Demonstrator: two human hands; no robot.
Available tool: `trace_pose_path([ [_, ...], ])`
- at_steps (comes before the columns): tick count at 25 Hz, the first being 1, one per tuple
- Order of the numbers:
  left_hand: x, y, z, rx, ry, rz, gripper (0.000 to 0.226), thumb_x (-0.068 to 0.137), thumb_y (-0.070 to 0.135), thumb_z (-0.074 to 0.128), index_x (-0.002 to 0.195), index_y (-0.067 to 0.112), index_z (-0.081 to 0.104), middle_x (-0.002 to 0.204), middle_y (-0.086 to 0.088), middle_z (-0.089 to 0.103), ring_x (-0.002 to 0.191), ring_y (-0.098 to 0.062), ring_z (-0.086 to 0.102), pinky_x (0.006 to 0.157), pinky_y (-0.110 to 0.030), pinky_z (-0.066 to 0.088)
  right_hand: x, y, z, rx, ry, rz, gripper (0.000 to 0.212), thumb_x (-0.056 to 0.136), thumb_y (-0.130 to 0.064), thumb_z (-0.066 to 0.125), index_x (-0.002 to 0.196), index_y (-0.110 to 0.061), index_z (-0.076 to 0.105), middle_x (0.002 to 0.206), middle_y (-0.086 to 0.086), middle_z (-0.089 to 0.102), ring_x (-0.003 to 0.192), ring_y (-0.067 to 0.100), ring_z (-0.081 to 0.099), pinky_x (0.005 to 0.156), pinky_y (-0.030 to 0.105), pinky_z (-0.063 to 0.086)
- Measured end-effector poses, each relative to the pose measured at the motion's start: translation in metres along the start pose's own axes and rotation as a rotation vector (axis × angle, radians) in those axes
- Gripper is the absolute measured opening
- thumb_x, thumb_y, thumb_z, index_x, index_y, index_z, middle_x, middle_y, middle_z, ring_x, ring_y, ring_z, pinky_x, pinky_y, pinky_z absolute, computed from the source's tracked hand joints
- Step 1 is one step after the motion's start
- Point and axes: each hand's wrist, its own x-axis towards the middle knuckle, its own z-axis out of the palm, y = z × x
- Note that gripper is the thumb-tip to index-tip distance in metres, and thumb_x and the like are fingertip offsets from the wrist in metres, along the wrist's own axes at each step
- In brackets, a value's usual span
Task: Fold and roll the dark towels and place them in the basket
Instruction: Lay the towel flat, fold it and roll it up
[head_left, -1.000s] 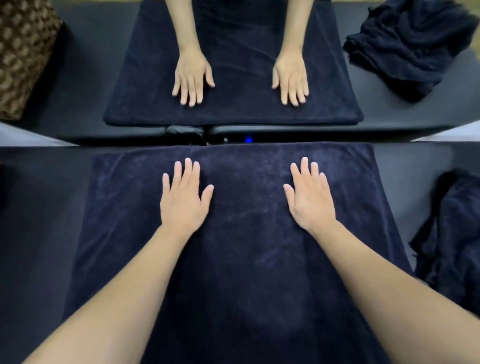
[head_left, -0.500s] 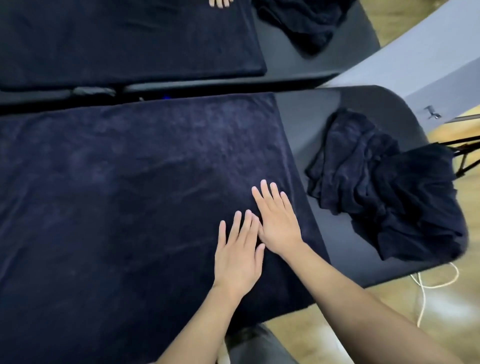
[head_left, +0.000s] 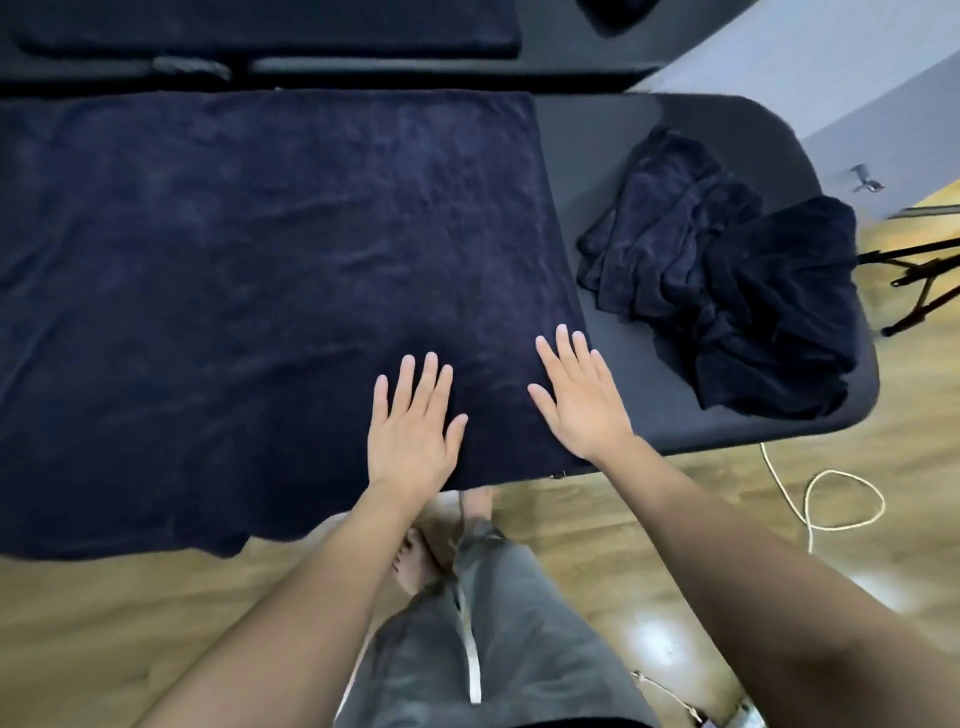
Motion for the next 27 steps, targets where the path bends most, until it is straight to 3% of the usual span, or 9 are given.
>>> trace_pose_path([
  [6,-0.034,0.057,0.006,-0.087,-0.011,-0.110,0.062,0.105,0.046,0.027,0.160,0.019,0.022,0.170,-0.003,0.007,0.157,-0.026,-0.002,0.125,-0.053,0.004,-0.015,0.011,-0.007,0.190,0.007,0.043,0.065,0.104,-0.045,0.045,0.159,-0.015,0.025,0.169,0.008,0.008,0.155,0.033,0.007,0.124,0.046,0.017],
  [9,-0.036,0.091,0.017,-0.103,0.049,-0.182,0.064,0.101,0.049,0.026,0.157,0.018,0.032,0.168,-0.006,0.017,0.157,-0.028,0.008,0.125,-0.055,0.009,-0.016,0.004,-0.005,0.141,-0.035,-0.182,0.059,0.105,-0.039,0.043,0.158,-0.019,0.028,0.169,0.004,0.007,0.154,0.037,0.007,0.123,0.047,0.017],
  [13,-0.040,0.131,0.023,-0.257,0.203,-0.384,0.047,0.099,0.031,0.053,0.143,0.015,0.054,0.158,-0.008,0.042,0.150,-0.030,0.030,0.123,-0.053,0.020,-0.006,0.043,-0.016,0.113,-0.043,-0.420,0.047,0.105,-0.025,0.044,0.151,-0.018,0.042,0.164,0.004,0.025,0.143,0.033,0.028,0.115,0.046,0.028],
  [17,-0.074,0.179,0.033,-0.365,0.371,-0.612,0.032,0.090,0.035,0.067,0.117,0.016,0.065,0.124,-0.005,0.059,0.119,-0.030,0.053,0.102,-0.045,0.042,0.003,0.074,-0.028,0.124,-0.066,-0.581,0.045,0.098,-0.004,0.048,0.142,-0.011,0.053,0.152,0.008,0.044,0.130,0.033,0.042,0.111,0.048,0.037],
  [19,-0.079,0.197,0.033,-0.719,0.421,-0.992,0.044,0.089,0.043,0.069,0.121,0.014,0.059,0.123,-0.006,0.056,0.118,-0.029,0.052,0.099,-0.043,0.042,0.000,0.076,-0.030,0.159,-0.053,-0.633,0.043,0.098,-0.007,0.051,0.140,-0.012,0.054,0.145,0.005,0.047,0.122,0.029,0.046,0.108,0.042,0.040],
  [21,-0.067,0.205,0.029,-1.363,0.350,-1.404,0.075,0.087,0.057,0.069,0.142,0.011,0.046,0.140,-0.005,0.050,0.131,-0.029,0.050,0.108,-0.042,0.041,-0.005,0.070,-0.031,0.330,-0.059,-0.563,0.040,0.100,-0.012,0.054,0.140,-0.016,0.053,0.135,0.001,0.047,0.107,0.019,0.050,0.102,0.033,0.043],
  [23,-0.052,0.206,0.032,-1.932,0.265,-1.498,0.103,0.073,0.081,0.061,0.151,0.019,0.038,0.146,0.001,0.052,0.131,-0.027,0.053,0.105,-0.046,0.047,-0.007,0.054,-0.034,0.604,-0.088,-0.311,0.041,0.099,-0.016,0.057,0.140,-0.021,0.050,0.127,-0.002,0.044,0.094,0.014,0.054,0.093,0.031,0.048],
  [24,-0.045,0.206,0.035,-2.093,0.274,-1.484,0.106,0.066,0.089,0.056,0.148,0.023,0.044,0.143,0.003,0.056,0.125,-0.025,0.058,0.097,-0.045,0.052,-0.009,0.046,-0.037,0.684,-0.101,-0.194,0.044,0.099,-0.017,0.058,0.140,-0.025,0.047,0.127,-0.002,0.043,0.096,0.013,0.054,0.090,0.029,0.047],
  [27,-0.035,0.204,0.032,-2.290,0.419,-1.532,0.070,0.089,0.076,0.047,0.131,0.022,0.058,0.128,-0.001,0.065,0.109,-0.023,0.066,0.079,-0.038,0.056,-0.015,0.039,-0.037,0.726,-0.156,-0.117,0.051,0.098,-0.015,0.057,0.143,-0.034,0.040,0.131,-0.007,0.039,0.098,0.008,0.054,0.075,0.019,0.042],
])
